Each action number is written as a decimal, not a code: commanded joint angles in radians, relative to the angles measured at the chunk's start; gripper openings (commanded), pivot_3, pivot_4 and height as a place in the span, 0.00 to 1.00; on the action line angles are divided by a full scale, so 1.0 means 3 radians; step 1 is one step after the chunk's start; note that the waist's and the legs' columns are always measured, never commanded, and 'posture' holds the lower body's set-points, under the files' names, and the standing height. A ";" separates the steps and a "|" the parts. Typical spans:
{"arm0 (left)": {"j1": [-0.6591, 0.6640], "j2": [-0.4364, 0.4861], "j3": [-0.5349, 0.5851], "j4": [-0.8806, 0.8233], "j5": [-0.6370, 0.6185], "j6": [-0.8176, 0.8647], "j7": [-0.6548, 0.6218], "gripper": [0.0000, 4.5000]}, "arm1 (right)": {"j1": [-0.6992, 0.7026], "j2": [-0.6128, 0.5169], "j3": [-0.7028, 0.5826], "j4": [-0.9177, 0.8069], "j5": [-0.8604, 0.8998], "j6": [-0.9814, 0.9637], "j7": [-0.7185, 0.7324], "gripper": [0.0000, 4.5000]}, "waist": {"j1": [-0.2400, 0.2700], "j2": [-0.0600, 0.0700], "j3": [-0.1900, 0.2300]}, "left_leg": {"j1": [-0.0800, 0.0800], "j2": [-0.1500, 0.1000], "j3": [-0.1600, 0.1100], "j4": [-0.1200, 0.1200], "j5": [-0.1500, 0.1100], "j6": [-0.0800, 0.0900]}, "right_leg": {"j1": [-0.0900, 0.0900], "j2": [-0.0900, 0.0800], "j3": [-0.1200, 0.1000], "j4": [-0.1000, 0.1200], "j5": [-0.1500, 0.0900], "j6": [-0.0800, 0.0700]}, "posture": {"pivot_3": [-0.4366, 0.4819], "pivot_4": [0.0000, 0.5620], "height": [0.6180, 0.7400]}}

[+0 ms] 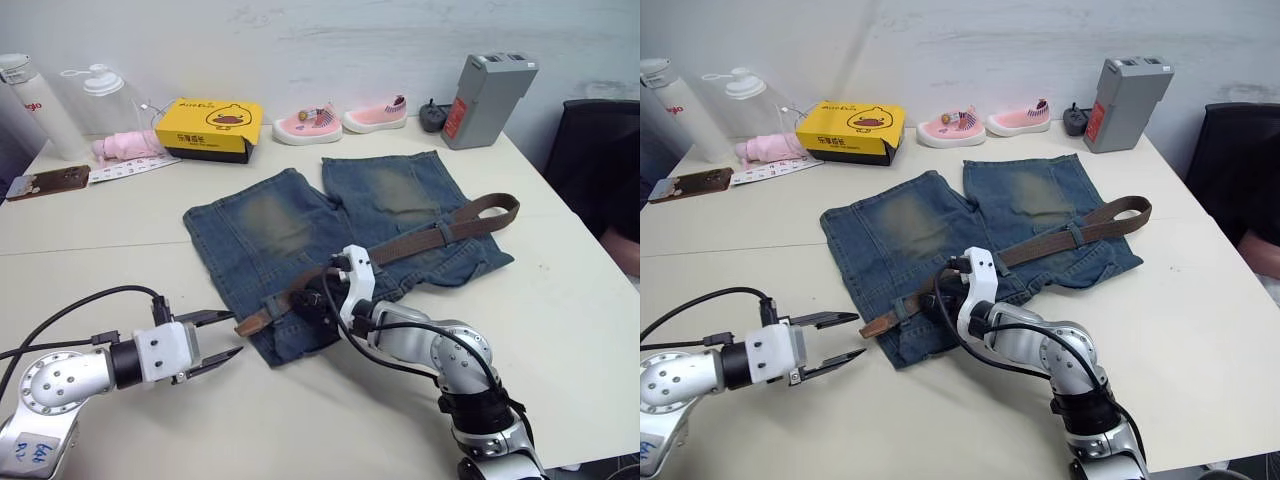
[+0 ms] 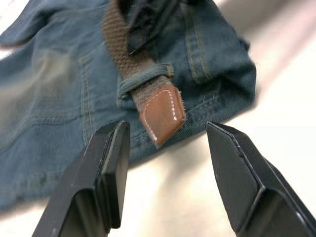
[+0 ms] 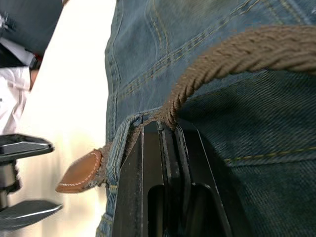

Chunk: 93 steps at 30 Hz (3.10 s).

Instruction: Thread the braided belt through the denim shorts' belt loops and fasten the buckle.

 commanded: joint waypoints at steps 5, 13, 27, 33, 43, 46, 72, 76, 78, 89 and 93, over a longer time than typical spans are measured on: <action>-0.0200 -0.0127 -0.0243 0.0407 0.0688 -0.0983 0.0346 0.61 | 0.0008 0.0142 -0.0037 -0.0029 0.0005 0.0188 0.0028 0.00 | -0.0011 0.0001 -0.0002 | 0.0002 0.0001 0.0001 -0.0002 0.0000 0.0000 | -0.0001 0.0000 0.0000 0.0001 0.0001 0.0001 | 0.48 0.27 0.05; -0.0269 -0.0122 -0.0309 0.0639 0.0834 -0.1240 0.0513 0.19 | 0.0008 0.0184 -0.0124 -0.0061 -0.0031 0.0275 0.0044 0.00 | -0.0010 0.0001 -0.0002 | 0.0004 -0.0002 -0.0003 -0.0003 0.0000 -0.0001 | -0.0001 0.0002 -0.0003 0.0004 0.0002 0.0004 | 0.48 0.27 0.05; -0.0205 -0.0085 -0.0258 0.0602 0.0909 -0.1319 0.0663 0.00 | 0.0045 -0.0129 -0.0517 -0.0400 0.0158 0.0384 0.0356 0.66 | -0.0002 0.0002 -0.0001 | 0.0003 -0.0003 -0.0005 -0.0003 0.0002 -0.0003 | 0.0000 0.0002 -0.0003 0.0002 0.0004 0.0007 | 0.48 0.27 0.05; -0.0176 -0.0060 -0.0236 0.0602 0.0890 -0.1320 0.0692 0.00 | 0.0163 -0.1005 -0.0713 -0.0899 0.0053 0.0427 0.0792 0.87 | 0.0038 -0.0001 -0.0002 | -0.0001 -0.0007 -0.0005 -0.0003 0.0002 -0.0002 | 0.0009 -0.0004 -0.0003 -0.0020 0.0004 0.0009 | 0.48 0.27 0.05; -0.0150 -0.0055 -0.0234 0.0649 0.0893 -0.1369 0.0741 0.00 | 0.0236 -0.1725 -0.0388 -0.0644 -0.1304 0.0092 0.1171 0.00 | 0.0083 -0.0005 -0.0004 | -0.0003 0.0001 0.0002 -0.0009 0.0005 -0.0004 | 0.0011 -0.0007 -0.0008 -0.0044 0.0004 0.0011 | 0.48 0.27 0.05; -0.0105 0.0041 -0.0096 0.0794 0.0827 -0.1463 0.0725 0.00 | 0.0287 -0.1717 -0.0178 -0.0560 -0.1609 0.0061 0.1206 0.00 | 0.0085 -0.0010 -0.0007 | -0.0002 0.0001 0.0003 -0.0009 0.0006 -0.0005 | 0.0014 -0.0007 -0.0008 -0.0047 0.0004 0.0011 | 0.48 0.27 0.05; 0.0534 0.1594 0.0600 0.2812 0.0052 -0.3204 0.0579 0.64 | 0.0281 -0.1269 -0.0172 -0.0500 -0.2137 0.0309 0.1559 0.00 | 0.0067 -0.0045 -0.0026 | 0.0003 0.0006 -0.0006 -0.0009 0.0003 -0.0011 | 0.0006 -0.0001 -0.0015 -0.0008 -0.0010 0.0020 | 0.48 0.27 0.05; 0.0573 0.1533 0.0546 0.1927 -0.0086 -0.2721 0.0536 1.00 | 0.0257 -0.1206 -0.0251 -0.0488 -0.2142 0.0384 0.1601 0.22 | 0.0058 -0.0045 -0.0025 | 0.0004 0.0007 -0.0005 -0.0010 0.0003 -0.0011 | 0.0006 -0.0001 -0.0014 -0.0008 -0.0009 0.0020 | 0.48 0.27 0.05; 0.0619 0.1500 0.0387 0.1270 -0.0238 -0.2298 0.0509 1.00 | 0.0252 -0.1203 -0.0270 -0.0530 -0.2088 0.0460 0.1687 0.41 | 0.0061 -0.0044 -0.0025 | 0.0004 0.0008 -0.0006 -0.0009 0.0003 -0.0012 | 0.0008 -0.0001 -0.0014 -0.0010 -0.0009 0.0020 | 0.48 0.27 0.05; -0.0615 0.0627 -0.1041 -0.0183 -0.0571 0.0165 0.0587 1.00 | 0.0093 -0.1328 -0.0927 -0.0868 -0.1615 0.0984 0.1978 0.99 | 0.0103 -0.0016 -0.0007 | 0.0008 -0.0004 -0.0008 -0.0009 0.0007 -0.0010 | 0.0020 -0.0002 -0.0009 -0.0021 -0.0005 0.0028 | 0.48 0.27 0.05; -0.1012 0.0203 -0.1480 0.0186 -0.0047 0.0127 0.0436 1.00 | -0.0032 -0.1350 -0.1168 -0.0982 -0.1317 0.1199 0.2056 0.99 | 0.0129 -0.0008 -0.0004 | 0.0001 -0.0006 -0.0006 -0.0011 0.0010 -0.0009 | 0.0022 -0.0003 -0.0007 -0.0041 0.0002 0.0036 | 0.48 0.27 0.05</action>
